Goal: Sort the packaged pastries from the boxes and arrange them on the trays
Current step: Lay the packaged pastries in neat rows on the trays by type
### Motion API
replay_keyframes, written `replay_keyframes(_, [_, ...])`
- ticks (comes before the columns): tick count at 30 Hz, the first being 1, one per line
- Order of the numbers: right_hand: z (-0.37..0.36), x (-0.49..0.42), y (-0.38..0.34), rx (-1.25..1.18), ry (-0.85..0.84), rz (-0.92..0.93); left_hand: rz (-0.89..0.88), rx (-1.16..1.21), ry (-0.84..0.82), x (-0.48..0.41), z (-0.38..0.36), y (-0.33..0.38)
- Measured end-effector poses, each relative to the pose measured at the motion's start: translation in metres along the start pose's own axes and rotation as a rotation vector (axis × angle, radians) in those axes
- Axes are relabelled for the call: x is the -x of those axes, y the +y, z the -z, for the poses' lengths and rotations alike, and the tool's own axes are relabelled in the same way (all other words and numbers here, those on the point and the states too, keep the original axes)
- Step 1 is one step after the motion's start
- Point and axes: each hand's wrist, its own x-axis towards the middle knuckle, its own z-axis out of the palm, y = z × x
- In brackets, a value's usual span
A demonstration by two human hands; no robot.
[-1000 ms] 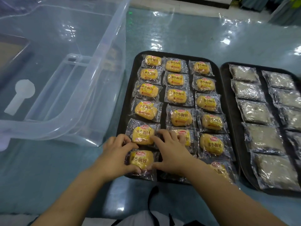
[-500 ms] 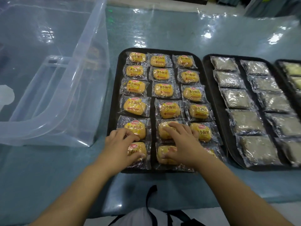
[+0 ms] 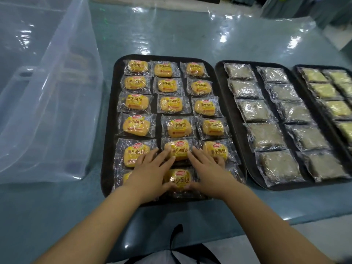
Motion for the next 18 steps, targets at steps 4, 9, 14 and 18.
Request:
replay_keyframes(4, [-0.002, -0.005, 0.001, -0.007, 0.003, 0.025, 0.033, 0.011, -0.007, -0.001, 0.0, -0.002])
replay_keyframes(9, [0.005, 0.005, 0.018, -0.062, 0.082, 0.072, 0.04, 0.12, 0.064, -0.003, 0.007, 0.004])
replay_keyframes(14, [0.012, 0.027, 0.061, -0.075, 0.047, 0.018, 0.024, 0.147, 0.141, -0.012, 0.008, 0.014])
replay_keyframes(18, [0.012, 0.027, 0.08, -0.088, -0.032, -0.006, 0.039, 0.182, 0.164, -0.019, 0.008, 0.025])
